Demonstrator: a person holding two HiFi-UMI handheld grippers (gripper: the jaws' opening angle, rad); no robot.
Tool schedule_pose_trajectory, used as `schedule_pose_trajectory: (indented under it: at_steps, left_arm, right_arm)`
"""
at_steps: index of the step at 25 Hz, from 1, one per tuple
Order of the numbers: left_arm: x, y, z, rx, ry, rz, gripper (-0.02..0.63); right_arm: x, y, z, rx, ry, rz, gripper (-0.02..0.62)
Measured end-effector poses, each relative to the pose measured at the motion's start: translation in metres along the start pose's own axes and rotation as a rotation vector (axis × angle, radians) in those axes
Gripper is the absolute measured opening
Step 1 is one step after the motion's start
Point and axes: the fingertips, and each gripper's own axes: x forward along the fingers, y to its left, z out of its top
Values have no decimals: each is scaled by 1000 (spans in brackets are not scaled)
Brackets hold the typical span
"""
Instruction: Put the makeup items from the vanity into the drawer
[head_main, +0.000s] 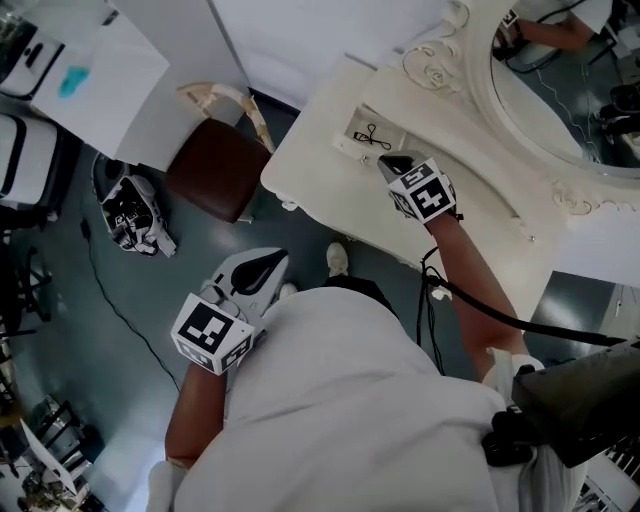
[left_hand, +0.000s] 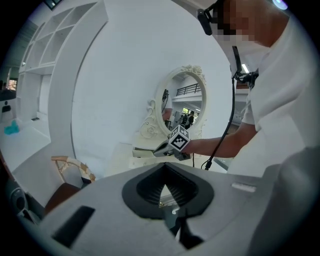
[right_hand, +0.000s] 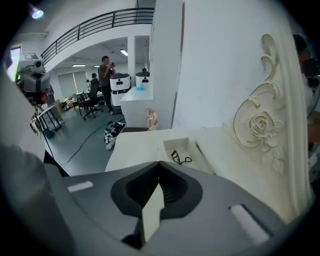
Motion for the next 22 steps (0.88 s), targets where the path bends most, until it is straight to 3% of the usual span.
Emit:
schedule_pose_trajectory:
  at_steps: [11, 22]
  left_arm:
    - [-55, -22, -25, 78, 1, -145, 2]
    - [-96, -56, -71, 145, 40, -280, 2]
  right_arm:
    - [-76, 144, -22, 145, -142, -17, 2]
    - [-129, 263, -40, 211, -231, -54, 2]
